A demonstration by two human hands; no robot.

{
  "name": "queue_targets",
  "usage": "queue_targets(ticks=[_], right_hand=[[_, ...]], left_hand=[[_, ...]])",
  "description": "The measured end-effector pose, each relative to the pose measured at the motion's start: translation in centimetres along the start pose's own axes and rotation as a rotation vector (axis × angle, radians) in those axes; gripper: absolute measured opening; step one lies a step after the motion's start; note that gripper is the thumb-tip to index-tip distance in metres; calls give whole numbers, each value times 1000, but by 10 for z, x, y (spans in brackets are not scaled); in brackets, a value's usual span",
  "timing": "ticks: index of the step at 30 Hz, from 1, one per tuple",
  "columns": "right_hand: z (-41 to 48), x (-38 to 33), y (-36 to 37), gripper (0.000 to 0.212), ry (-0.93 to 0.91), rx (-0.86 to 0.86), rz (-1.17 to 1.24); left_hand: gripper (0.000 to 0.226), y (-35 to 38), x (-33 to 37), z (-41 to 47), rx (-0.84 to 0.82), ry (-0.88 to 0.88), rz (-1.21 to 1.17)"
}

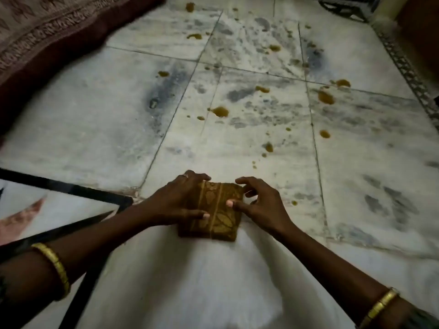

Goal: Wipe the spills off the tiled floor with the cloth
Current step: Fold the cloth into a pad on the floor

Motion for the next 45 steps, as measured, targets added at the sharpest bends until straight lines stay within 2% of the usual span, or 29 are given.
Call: queue_targets(ticks=[3,5,8,13,16,18,23,26,29,32,34,36,38,41,43,45], right_hand=[[-4,9,14,56,170,79,-67],[-8,15,26,61,296,95,-63],[-6,18,37,65,410,116,-45],[6,19,38,56,623,196,123],[11,18,37,47,690,126,137],[15,14,32,36,733,93,170],[20,-20,3,35,813,158,373],[20,-62,-19,19,729,126,447],[22,-97,-36,23,620,37,548],[31,-107,-41,31,579,-16,772],[40,-107,-42,34,552,-4,950],[54,-104,-40,39,517,-13,1127],[67,-92,-34,44,511,-14,1273],[84,-73,-23,39,554,-5,1341],[98,-65,-18,34,557,-18,1293],[110,-56,-19,37,541,-31,1220]], left_hand=[[84,13,-4,-7,54,-145,175],[73,20,-2,-8,106,-258,243],[52,27,1,-7,164,-434,169],[68,20,5,5,241,-726,-286],[55,19,0,14,215,-926,-643],[53,16,5,16,144,-976,-809],[37,-10,36,8,-87,-950,-997],[35,-40,48,-2,-149,-896,-994],[33,-71,55,-6,-172,-796,-979],[46,-89,51,5,-153,-695,-975],[69,-92,44,11,-204,-662,-991],[95,-85,33,18,-309,-664,-1109],[92,-74,26,27,-352,-597,-1302],[56,-62,31,41,-202,-504,-1565],[52,-65,32,51,-56,-525,-1461],[53,-74,33,59,61,-578,-1217]])
Point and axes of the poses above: each hand's wrist, its own z-axis towards the middle knuckle, its own y-axis out of the palm, x = y × z, the point moved 4 cm from there along z, towards the middle knuckle, and after that the axes turned 8 degrees about -y, right-handed, at the moved point
